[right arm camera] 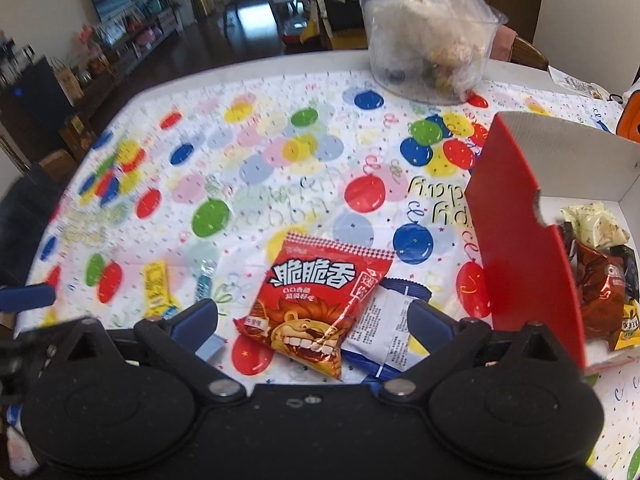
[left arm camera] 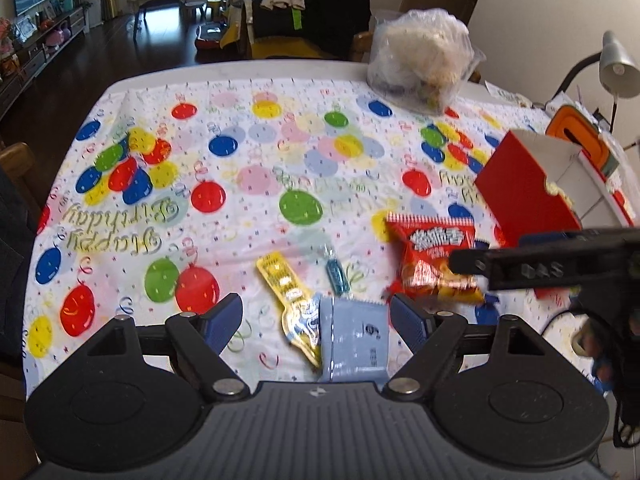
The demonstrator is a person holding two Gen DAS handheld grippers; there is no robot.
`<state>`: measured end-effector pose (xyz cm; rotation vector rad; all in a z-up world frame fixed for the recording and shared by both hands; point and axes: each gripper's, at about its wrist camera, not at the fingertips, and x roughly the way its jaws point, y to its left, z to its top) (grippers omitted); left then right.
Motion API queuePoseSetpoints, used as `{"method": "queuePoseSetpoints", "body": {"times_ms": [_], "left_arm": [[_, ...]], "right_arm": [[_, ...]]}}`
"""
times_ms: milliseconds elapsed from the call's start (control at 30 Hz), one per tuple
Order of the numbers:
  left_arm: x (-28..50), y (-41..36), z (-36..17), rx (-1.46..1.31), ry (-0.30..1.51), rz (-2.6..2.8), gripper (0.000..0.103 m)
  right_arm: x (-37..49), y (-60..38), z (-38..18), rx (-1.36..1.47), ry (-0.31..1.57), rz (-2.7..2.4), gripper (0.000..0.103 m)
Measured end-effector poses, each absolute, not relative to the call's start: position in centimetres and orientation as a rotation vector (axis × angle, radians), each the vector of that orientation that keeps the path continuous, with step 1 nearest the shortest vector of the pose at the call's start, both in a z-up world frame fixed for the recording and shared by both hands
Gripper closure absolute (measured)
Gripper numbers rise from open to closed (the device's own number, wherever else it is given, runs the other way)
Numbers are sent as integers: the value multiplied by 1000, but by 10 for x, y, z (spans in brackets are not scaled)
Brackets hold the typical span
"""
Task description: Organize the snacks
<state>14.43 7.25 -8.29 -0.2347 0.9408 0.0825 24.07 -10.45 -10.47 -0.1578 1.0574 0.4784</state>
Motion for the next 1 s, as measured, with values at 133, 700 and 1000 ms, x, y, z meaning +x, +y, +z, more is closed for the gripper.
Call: {"method": "queuePoseSetpoints", "body": {"times_ms": [133, 700, 1000], "left_arm": [[143, 67, -93, -217, 954, 66, 22], [162, 29, -126, -100, 1017, -34, 22], [169, 20, -136, -53, 1041, -45, 28]], "right_arm": [[248, -92, -120, -210, 1079, 431, 2], [269, -61, -156, -280, 1183, 333, 2], [268, -52, -160, -343, 1185, 342, 10]]}}
